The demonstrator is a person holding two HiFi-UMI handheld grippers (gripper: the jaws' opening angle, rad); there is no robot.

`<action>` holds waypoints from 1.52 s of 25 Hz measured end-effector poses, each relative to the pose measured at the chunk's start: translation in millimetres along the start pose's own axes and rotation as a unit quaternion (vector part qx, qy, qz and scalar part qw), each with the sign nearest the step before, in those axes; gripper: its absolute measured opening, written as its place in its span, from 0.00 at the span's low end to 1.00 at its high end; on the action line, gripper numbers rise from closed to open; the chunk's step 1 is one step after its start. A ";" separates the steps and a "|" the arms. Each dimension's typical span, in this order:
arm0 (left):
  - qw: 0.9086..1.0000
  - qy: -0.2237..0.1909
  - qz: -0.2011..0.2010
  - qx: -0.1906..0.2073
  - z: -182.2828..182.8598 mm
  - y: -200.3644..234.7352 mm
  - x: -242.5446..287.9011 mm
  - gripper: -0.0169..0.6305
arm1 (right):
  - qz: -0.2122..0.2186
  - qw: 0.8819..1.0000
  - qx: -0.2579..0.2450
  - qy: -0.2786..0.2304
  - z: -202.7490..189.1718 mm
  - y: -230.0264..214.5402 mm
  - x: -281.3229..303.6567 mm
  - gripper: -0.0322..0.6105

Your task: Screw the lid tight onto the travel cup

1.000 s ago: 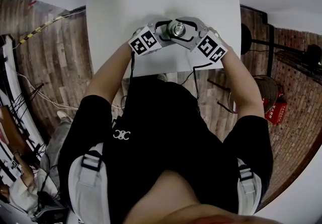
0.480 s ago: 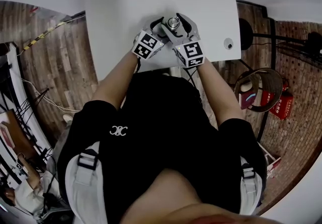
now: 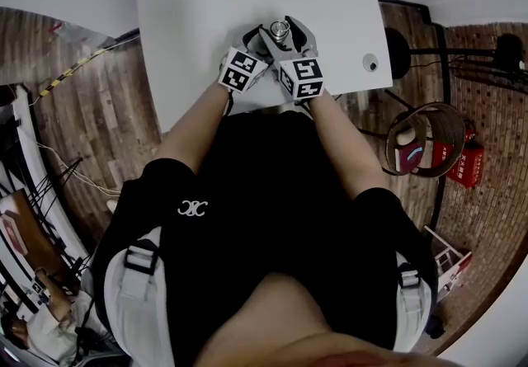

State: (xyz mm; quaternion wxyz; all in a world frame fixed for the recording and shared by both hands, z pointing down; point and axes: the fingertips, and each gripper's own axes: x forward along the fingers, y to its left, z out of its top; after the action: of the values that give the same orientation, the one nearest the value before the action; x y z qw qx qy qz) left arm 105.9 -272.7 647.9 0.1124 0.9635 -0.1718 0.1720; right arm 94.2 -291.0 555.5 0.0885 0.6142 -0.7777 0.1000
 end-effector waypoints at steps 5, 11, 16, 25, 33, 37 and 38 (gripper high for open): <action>0.999 0.012 -0.021 0.021 -6.5 1.5 6.5 0.66 | 0.071 0.996 -0.042 0.033 3.5 6.3 -8.4 0.54; 0.998 0.030 -0.040 0.031 -8.5 2.8 6.0 0.65 | 0.204 0.961 -0.159 0.101 12.2 4.4 -25.0 0.58; 0.992 0.056 -0.091 0.066 -9.5 -0.4 9.4 0.65 | 0.331 0.860 -0.342 0.184 -20.7 17.1 -29.1 0.58; 0.972 0.103 -0.167 0.126 -9.3 -6.6 1.2 0.64 | 0.469 0.730 -0.445 0.222 -25.6 41.4 -23.4 0.58; 0.960 0.123 -0.195 0.158 -15.4 1.2 5.3 0.63 | 0.539 0.668 -0.455 0.238 -40.5 41.9 -6.8 0.57; 0.960 0.121 -0.197 0.157 -11.8 -0.8 0.6 0.63 | 0.569 0.633 -0.457 0.259 -45.2 42.8 -14.7 0.48; 0.960 0.121 -0.197 0.155 -11.6 0.1 0.4 0.63 | 0.573 0.629 -0.457 0.258 -46.6 43.5 -14.2 0.47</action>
State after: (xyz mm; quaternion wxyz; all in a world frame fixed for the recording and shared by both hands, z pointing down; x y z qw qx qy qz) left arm 102.8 -269.7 658.6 0.0129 0.9559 0.0656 0.2861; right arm 55.8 -255.6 594.7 0.4799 -0.1258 -0.8643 -0.0831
